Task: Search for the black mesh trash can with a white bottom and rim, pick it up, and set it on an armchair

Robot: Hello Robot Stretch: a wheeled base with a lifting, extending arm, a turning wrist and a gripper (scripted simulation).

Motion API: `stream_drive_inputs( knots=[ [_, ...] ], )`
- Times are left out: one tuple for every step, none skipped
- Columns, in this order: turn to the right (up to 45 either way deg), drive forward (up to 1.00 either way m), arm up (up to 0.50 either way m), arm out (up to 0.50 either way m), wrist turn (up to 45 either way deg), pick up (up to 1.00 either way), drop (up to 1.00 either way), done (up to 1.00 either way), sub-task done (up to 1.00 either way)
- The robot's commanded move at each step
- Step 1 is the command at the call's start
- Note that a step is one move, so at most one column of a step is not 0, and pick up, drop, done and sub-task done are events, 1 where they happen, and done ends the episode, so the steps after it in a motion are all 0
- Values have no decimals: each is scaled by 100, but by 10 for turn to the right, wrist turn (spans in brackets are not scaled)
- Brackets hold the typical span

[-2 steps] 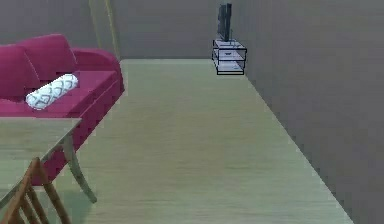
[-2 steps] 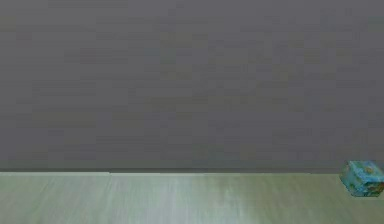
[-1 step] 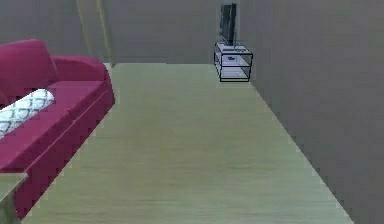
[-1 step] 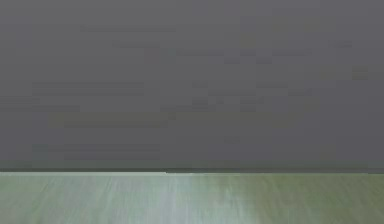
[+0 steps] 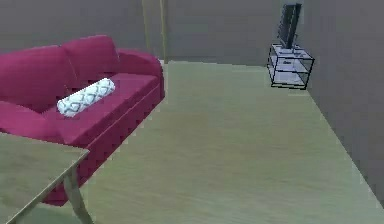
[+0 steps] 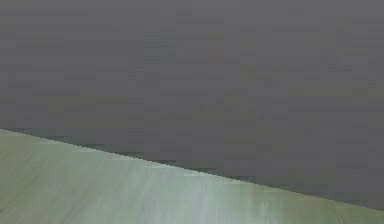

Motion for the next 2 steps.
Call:
stream_drive_inputs(
  knots=[
    [0, 100, 0, 0, 0, 0, 0, 0, 0],
    [0, 100, 0, 0, 0, 0, 0, 0, 0]
  ],
)
